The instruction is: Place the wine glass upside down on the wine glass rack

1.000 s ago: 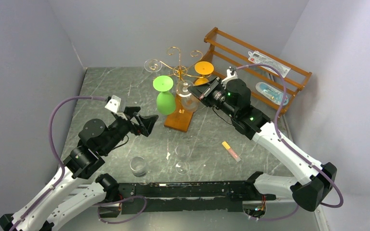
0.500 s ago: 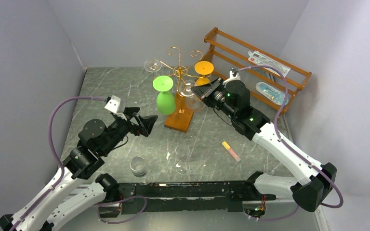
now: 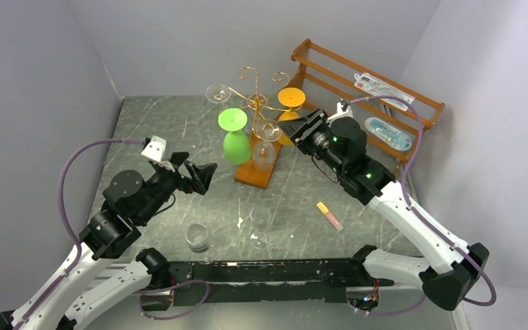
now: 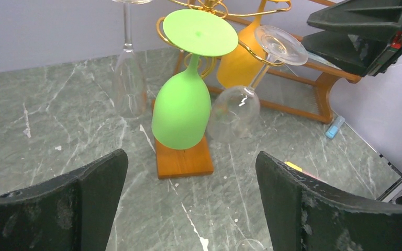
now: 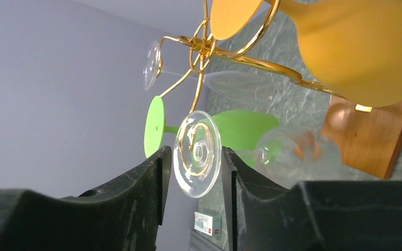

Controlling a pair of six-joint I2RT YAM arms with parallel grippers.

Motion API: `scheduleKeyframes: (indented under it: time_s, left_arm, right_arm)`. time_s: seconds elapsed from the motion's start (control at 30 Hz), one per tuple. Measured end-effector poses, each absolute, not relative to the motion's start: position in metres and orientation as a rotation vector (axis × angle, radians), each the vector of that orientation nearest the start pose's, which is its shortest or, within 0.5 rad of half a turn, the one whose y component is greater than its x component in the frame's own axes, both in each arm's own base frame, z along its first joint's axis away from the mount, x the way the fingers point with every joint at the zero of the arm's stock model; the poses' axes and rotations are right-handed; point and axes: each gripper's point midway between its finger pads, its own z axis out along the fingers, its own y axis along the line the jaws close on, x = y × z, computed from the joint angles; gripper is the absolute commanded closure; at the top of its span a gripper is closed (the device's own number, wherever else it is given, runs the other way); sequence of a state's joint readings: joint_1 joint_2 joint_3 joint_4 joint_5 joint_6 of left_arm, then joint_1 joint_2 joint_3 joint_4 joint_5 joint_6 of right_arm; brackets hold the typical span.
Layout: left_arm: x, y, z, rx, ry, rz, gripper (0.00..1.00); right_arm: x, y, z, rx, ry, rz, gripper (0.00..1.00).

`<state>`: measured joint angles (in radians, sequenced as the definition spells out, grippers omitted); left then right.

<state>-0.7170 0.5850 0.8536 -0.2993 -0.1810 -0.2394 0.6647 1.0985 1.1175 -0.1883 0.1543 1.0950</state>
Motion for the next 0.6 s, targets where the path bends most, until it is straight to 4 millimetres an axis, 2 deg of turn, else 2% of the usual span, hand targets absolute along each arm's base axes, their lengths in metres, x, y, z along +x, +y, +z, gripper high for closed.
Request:
scheduleKeyframes:
  time_s: [0.17, 0.27, 0.47, 0.6]
  left_arm:
    - [0.213, -0.156, 0.334, 0.262, 1.643, -0.576, 0.04]
    - [0.212, -0.155, 0.333, 0.275, 1.671, -0.562, 0.03]
    - [0.207, -0.156, 0.327, 0.33, 1.71, -0.552, 0.03]
    - [0.204, -0.164, 0.324, 0.38, 1.731, -0.573, 0.09]
  right_arm:
    - [0.29, 0.234, 0.368, 0.498, 1.758, 1.122, 0.41]
    - [0.278, 0.222, 0.367, 0.457, 1.737, 1.103, 0.37]
    - [0.262, 0.208, 0.338, 0.337, 1.798, 0.991, 0.34]
    - [0.25, 0.2, 0.309, 0.255, 1.872, 0.909, 0.33]
